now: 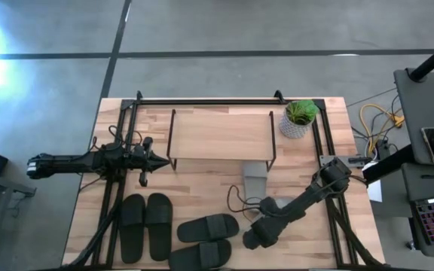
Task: Pick and place slides into the shelf
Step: Put the grey slide under the shelf
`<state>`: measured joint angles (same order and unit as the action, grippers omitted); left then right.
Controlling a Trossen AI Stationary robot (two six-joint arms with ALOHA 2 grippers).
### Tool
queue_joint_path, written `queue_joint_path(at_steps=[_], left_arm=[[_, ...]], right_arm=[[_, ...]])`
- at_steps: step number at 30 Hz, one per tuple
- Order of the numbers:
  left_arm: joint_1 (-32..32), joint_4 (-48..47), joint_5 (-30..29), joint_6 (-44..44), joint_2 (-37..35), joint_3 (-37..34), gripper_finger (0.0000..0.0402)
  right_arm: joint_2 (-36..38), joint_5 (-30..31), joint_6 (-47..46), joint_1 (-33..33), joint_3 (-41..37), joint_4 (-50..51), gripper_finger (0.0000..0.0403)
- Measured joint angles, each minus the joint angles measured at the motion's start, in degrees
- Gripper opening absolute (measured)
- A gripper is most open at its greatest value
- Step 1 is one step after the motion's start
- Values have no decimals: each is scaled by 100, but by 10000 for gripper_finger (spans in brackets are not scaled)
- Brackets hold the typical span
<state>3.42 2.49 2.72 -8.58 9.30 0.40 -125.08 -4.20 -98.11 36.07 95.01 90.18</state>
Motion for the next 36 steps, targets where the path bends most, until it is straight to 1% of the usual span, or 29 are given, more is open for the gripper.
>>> queue_joint_path(at_steps=[4,5,6,10,15,17,21,23,25,27,28,31,36], left_arm=[[-2,4,0,0,4,0,0],[-2,2,0,0,4,0,0],[-2,-1,2,0,3,0,0],[-1,-2,2,0,4,0,0],[-1,-1,1,0,2,0,0],[-1,-1,0,0,5,0,0],[-2,2,0,0,2,0,0],[0,-3,2,0,2,0,0],[-2,2,1,0,5,0,0],[0,-2,-1,0,5,0,0],[0,2,0,0,2,0,0],[0,2,0,0,4,0,0],[0,-4,0,0,-2,0,0]], right_arm=[[0,127,130,27,1,31,42],[0,175,186,37,15,46,26],[0,227,216,56,53,49,20],[32,605,359,190,367,-5,12],[264,1192,568,469,964,-36,10],[363,1478,832,602,1316,-44,10],[537,1845,1343,797,2080,-37,10],[593,2265,1464,867,2482,-21,11],[599,2984,1624,918,2917,-61,11],[589,3635,2066,840,3271,-114,11],[567,3786,2361,735,3418,-110,11],[434,3785,3317,268,3531,-80,11],[79,3292,4667,-438,3472,-232,12]])
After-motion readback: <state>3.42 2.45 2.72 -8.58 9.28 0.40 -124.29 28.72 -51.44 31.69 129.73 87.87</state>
